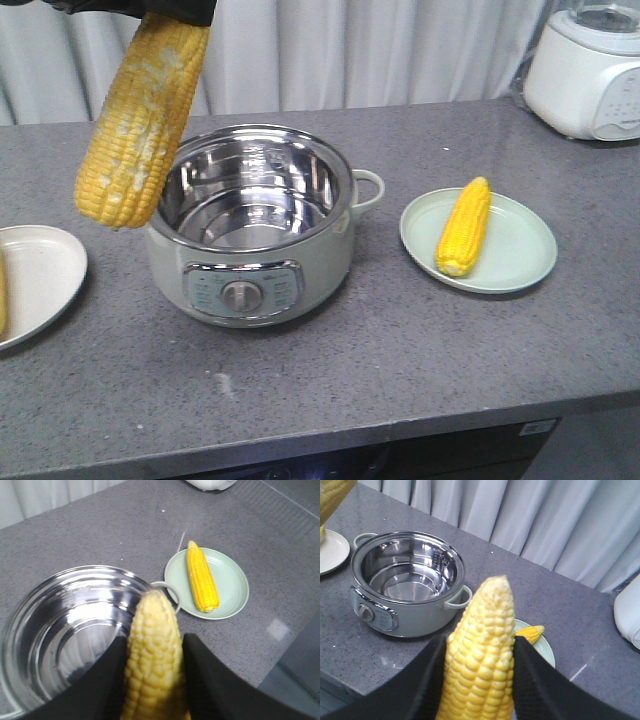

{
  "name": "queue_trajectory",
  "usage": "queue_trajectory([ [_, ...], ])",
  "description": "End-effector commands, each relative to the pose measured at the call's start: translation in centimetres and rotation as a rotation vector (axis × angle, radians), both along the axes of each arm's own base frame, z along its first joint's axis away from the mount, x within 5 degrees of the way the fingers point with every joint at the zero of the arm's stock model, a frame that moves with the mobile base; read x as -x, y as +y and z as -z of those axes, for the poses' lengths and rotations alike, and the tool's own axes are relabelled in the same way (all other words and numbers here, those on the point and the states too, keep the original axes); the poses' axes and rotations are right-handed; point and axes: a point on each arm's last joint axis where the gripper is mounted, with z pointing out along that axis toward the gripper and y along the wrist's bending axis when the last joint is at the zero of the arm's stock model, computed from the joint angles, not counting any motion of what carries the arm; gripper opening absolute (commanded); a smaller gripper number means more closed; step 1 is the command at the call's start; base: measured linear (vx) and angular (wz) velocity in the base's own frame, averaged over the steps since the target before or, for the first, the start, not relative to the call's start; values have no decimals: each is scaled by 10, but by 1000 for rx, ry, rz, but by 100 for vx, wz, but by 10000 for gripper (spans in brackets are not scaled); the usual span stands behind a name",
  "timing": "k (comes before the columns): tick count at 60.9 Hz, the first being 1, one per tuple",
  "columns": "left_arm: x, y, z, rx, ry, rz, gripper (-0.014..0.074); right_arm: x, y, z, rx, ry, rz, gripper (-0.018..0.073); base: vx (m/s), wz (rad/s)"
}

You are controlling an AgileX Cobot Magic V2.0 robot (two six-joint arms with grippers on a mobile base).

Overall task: Distribute corn equally
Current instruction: 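Hold both cobs raised while the base turns toward the other counter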

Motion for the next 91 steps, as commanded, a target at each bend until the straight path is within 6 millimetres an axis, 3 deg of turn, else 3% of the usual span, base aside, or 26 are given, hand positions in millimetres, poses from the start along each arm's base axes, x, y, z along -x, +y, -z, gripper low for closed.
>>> queue_trajectory([
  [1, 16, 5, -20, 54, -73, 8, -6, 3, 1, -6, -11, -28, -7, -1, 0, -23],
  [91, 16, 5, -20, 54, -73, 8, -6, 3, 1, -6, -11, -28, -7, -1, 0, -26],
])
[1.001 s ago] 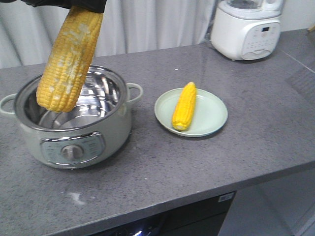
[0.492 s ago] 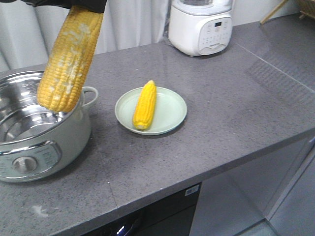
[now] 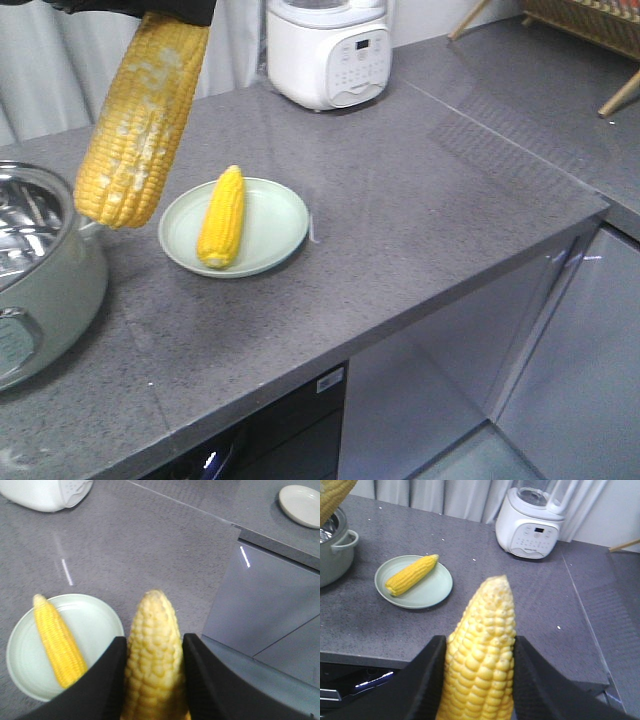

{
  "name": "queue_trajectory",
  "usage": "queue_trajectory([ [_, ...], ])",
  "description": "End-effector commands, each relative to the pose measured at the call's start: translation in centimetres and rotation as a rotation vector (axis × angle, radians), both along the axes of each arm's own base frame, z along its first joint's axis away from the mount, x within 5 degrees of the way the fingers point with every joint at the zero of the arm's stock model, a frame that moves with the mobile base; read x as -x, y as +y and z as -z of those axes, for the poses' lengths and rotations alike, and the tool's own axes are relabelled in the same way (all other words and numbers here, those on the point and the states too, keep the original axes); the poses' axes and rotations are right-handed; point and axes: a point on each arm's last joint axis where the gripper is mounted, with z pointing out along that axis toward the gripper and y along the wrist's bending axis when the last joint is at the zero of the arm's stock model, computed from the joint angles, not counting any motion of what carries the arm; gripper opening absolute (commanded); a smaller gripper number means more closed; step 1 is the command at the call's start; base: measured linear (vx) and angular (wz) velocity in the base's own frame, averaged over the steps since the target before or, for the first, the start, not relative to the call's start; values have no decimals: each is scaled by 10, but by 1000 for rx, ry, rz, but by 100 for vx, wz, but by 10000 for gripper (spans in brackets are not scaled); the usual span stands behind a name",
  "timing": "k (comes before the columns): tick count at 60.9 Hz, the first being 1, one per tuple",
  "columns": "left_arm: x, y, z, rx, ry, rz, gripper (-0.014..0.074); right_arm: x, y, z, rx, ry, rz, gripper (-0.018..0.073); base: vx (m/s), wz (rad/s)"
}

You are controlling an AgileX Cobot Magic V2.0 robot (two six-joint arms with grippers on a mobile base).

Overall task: Distribute corn equally
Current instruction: 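Hold both cobs raised while the base turns toward the other counter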

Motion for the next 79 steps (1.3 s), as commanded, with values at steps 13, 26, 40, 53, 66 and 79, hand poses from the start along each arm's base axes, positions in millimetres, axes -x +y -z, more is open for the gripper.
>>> queue_trajectory([
  [13, 16, 5, -20, 54, -73, 8, -6, 3, 1, -6, -11, -28, -7, -1, -1, -30],
  [26, 16, 5, -20, 54, -73, 8, -6, 3, 1, -6, -11, -28, -7, -1, -1, -33],
  [40, 16, 5, -20, 54, -73, 8, -6, 3, 1, -6, -11, -28, -7, -1, -2, -32],
  [53, 16, 5, -20, 54, -73, 8, -6, 3, 1, -6, -11, -28, -7, -1, -2, -34],
  [66, 16, 5, -20, 54, -73, 8, -6, 3, 1, -6, -11, -28, -7, -1, -3, -37],
  [79, 16, 5, -20, 54, -73, 8, -6, 3, 1, -6, -11, -28, -7, -1, -3, -39],
])
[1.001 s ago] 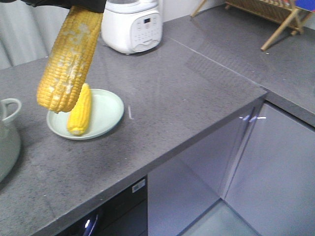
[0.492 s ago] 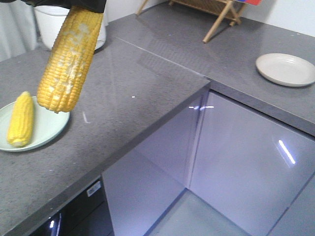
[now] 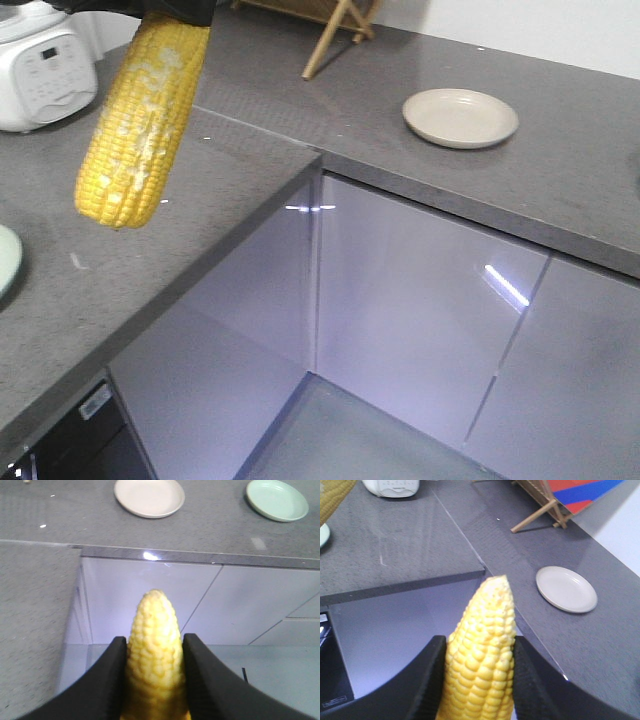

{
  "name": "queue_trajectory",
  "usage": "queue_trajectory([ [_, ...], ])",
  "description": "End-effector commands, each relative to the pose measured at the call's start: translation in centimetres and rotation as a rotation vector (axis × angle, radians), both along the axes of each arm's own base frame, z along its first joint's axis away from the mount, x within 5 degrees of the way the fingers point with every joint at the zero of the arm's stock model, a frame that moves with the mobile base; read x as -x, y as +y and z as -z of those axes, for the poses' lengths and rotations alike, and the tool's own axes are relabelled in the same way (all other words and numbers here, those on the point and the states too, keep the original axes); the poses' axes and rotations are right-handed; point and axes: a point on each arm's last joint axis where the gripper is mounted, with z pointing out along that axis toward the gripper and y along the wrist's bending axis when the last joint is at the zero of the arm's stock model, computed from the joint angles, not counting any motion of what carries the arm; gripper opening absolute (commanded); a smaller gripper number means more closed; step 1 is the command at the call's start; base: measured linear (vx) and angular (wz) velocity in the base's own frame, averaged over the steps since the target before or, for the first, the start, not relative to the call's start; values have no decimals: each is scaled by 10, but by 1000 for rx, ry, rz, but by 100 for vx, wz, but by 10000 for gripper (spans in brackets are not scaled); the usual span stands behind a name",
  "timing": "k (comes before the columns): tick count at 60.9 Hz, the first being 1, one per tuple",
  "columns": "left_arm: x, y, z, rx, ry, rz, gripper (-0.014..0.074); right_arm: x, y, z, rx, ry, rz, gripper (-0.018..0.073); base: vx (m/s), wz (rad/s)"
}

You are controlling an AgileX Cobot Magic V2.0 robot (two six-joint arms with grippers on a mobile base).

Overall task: Distribute corn equally
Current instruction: 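Hold both cobs raised while the base turns toward the other counter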

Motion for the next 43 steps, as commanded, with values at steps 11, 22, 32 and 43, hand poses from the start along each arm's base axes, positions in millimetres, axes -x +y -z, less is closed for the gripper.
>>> queue_trajectory([
  [11, 16, 5, -20, 54, -73, 8, -6, 3, 1, -6, -11, -28, -7, -1, -4, -40],
  [22, 16, 5, -20, 54, -73, 8, -6, 3, 1, -6, -11, -28, -7, -1, -4, -37],
  [32, 16, 5, -20, 54, -73, 8, -6, 3, 1, -6, -11, -28, -7, -1, -4, -34],
  [43, 16, 5, -20, 54, -73, 8, -6, 3, 1, -6, -11, -28, -7, -1, -4, -33],
])
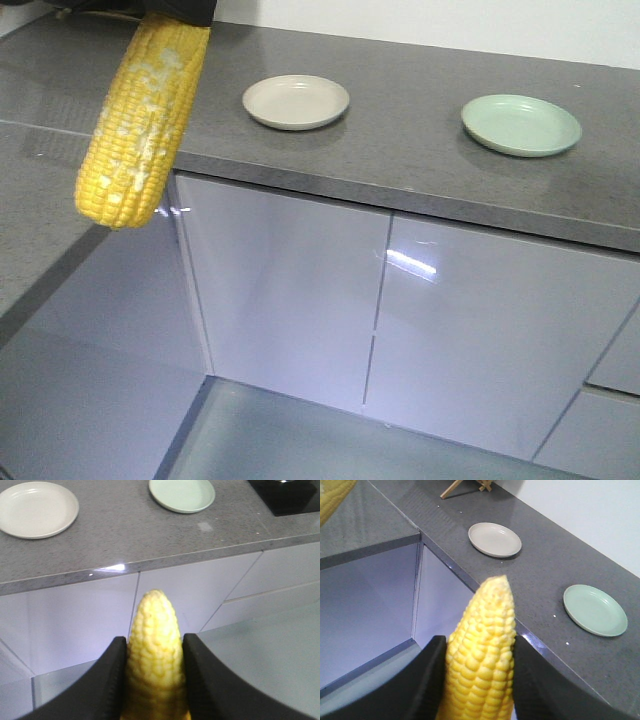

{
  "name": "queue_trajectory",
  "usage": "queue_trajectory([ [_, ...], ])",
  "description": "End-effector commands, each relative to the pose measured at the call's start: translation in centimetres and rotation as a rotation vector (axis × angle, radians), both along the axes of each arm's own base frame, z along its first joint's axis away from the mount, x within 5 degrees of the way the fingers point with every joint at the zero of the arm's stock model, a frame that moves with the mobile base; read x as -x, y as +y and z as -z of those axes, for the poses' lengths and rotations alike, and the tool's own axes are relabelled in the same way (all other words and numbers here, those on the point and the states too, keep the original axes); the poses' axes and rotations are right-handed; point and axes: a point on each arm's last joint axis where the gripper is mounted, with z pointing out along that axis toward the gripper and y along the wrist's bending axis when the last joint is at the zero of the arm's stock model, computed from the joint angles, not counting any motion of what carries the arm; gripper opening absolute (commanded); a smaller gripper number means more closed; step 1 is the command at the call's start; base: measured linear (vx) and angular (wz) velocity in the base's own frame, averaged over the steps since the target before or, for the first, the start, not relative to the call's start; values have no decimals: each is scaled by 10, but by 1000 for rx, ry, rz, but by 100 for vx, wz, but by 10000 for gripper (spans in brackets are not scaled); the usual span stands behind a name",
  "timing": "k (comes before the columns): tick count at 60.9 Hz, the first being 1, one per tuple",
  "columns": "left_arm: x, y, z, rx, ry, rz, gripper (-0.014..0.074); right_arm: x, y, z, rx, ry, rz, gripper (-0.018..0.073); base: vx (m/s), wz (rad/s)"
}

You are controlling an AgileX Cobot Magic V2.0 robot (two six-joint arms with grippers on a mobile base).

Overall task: Distribute corn equally
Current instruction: 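Hold both cobs raised while the base turns toward the other counter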

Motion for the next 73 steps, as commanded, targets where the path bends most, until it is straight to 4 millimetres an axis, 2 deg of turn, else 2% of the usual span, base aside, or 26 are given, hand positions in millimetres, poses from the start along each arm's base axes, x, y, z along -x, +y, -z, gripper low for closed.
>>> queue_trajectory([
  [1, 16, 5, -20, 54, -73, 8, -6, 3, 1, -6, -11, -28, -7, -1, -4, -32],
  [73, 16, 5, -20, 54, -73, 8, -6, 3, 1, -6, -11, -28, -7, -1, -4, -23],
])
